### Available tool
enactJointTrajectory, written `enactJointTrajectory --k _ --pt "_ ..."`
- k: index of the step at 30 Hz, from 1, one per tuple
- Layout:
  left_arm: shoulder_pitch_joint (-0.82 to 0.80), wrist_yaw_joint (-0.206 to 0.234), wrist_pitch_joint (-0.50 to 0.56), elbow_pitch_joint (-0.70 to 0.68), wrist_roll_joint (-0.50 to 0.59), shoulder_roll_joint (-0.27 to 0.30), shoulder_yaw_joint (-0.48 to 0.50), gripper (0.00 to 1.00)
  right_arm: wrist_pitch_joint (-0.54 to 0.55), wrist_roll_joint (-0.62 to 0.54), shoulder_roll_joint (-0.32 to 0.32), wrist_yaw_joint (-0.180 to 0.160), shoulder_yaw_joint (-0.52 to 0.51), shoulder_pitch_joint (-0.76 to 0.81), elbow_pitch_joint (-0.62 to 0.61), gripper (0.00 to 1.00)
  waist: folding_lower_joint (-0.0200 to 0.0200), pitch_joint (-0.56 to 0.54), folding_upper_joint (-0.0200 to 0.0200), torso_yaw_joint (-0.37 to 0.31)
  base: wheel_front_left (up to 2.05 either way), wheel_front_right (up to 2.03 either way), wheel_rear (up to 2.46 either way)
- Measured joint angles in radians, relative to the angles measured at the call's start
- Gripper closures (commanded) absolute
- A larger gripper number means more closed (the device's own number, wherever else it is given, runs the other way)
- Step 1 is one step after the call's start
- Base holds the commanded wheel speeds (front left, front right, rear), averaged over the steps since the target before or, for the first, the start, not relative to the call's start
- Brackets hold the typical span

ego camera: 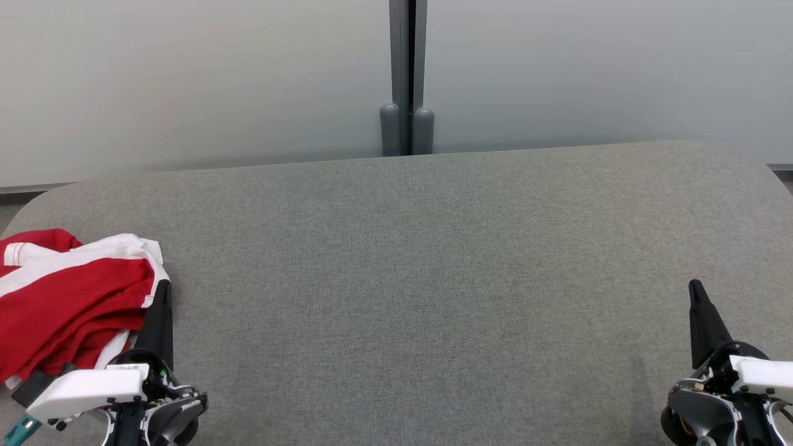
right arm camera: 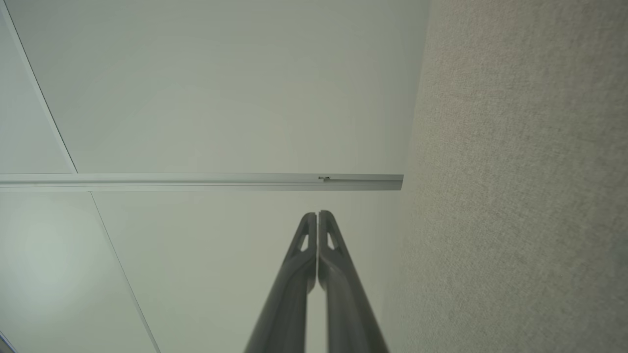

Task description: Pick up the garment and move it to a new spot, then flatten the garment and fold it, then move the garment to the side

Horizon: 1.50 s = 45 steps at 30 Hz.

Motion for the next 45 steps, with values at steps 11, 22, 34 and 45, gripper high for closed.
enactJointTrajectory --k 11,22,34,45 --pt "0.0 0.0 0.0 0.0 0.0 0.0 0.0 1.0 0.0 0.0 0.0 0.0 0.0 0.0 0.0 1.0 -0.0001 0.0 0.0 0.0 0.0 0.0 0.0" --pt "0.054 0.001 -0.014 0.036 0.0 -0.016 -0.019 0.0 -0.017 -0.002 0.012 0.0 0.019 0.049 0.036 0.0 0.0 0.001 0.0 0.0 0.0 0.0 0.0" --pt "0.057 0.001 -0.085 0.018 0.165 -0.012 -0.049 0.0 -0.082 -0.252 0.012 0.0 0.051 0.049 0.015 0.0 0.0 0.001 0.0 0.002 0.0 0.0 0.0" --pt "0.063 0.001 -0.129 -0.053 0.408 -0.011 -0.052 0.0 -0.127 -0.537 0.012 0.0 0.092 0.066 -0.065 0.0 0.0 0.001 0.0 0.005 0.0 0.0 0.0"
